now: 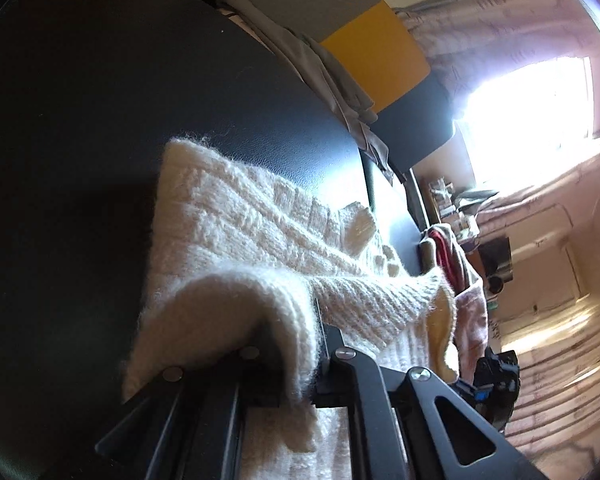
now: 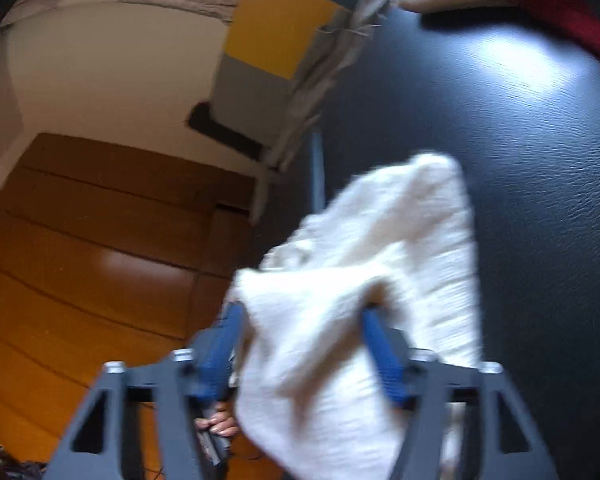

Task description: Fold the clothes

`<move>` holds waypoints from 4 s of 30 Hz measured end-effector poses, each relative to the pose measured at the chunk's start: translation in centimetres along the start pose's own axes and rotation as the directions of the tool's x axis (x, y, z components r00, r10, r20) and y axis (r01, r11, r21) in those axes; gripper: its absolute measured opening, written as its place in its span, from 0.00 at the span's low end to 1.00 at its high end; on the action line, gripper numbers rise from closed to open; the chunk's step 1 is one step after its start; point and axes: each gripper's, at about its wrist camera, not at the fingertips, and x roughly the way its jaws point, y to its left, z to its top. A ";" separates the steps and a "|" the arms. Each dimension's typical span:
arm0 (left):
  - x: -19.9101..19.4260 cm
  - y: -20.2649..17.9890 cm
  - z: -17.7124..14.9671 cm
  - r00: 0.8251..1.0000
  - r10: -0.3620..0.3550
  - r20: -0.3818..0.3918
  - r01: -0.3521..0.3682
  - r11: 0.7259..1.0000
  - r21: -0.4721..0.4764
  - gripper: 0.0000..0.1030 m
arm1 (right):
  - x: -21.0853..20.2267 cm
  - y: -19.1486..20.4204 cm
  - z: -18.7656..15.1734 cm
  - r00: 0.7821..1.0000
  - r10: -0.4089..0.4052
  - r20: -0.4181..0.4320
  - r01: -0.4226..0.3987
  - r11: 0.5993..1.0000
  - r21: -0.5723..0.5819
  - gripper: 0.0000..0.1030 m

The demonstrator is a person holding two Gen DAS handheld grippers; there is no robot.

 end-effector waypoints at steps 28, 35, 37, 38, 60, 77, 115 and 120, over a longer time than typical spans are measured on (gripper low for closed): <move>2.9 -1.1 8.2 0.999 -0.004 -0.032 0.001 0.995 -0.095 0.18 | 2.9 -4.0 4.8 0.991 -0.097 0.095 0.082 0.985 0.152 0.33; -2.6 0.5 9.0 0.980 -0.074 0.183 0.103 0.983 -0.151 0.26 | 0.3 -1.5 3.7 0.989 -0.090 0.120 0.087 0.996 0.029 0.68; -3.4 0.1 8.4 0.976 -0.042 0.215 0.069 0.991 -0.117 0.26 | 0.5 0.6 3.0 0.988 -0.121 0.099 0.129 0.989 -0.072 0.72; -3.6 -0.4 8.1 0.976 -0.040 0.214 0.059 0.995 -0.081 0.26 | 0.8 1.7 2.5 0.987 -0.136 0.085 0.146 0.981 -0.126 0.72; 2.0 -9.3 0.7 0.947 0.262 0.187 -0.314 0.883 0.349 0.29 | 0.2 4.8 -1.2 0.960 -0.281 0.008 0.258 0.868 -0.424 1.00; 17.5 -24.3 -5.9 0.980 0.175 -0.094 -0.054 0.691 0.721 0.30 | -3.7 -0.5 -4.5 0.945 0.059 -0.321 -0.148 0.953 -0.263 1.00; 13.5 -11.3 3.4 0.976 0.209 0.057 -0.209 0.839 0.503 0.34 | 14.6 5.9 -1.6 0.750 -0.655 0.098 0.512 0.479 -0.713 1.00; 13.3 -11.4 2.4 0.965 0.231 0.125 -0.262 0.823 0.503 0.34 | 14.0 5.1 -1.0 0.763 -0.637 0.110 0.520 0.503 -0.690 1.00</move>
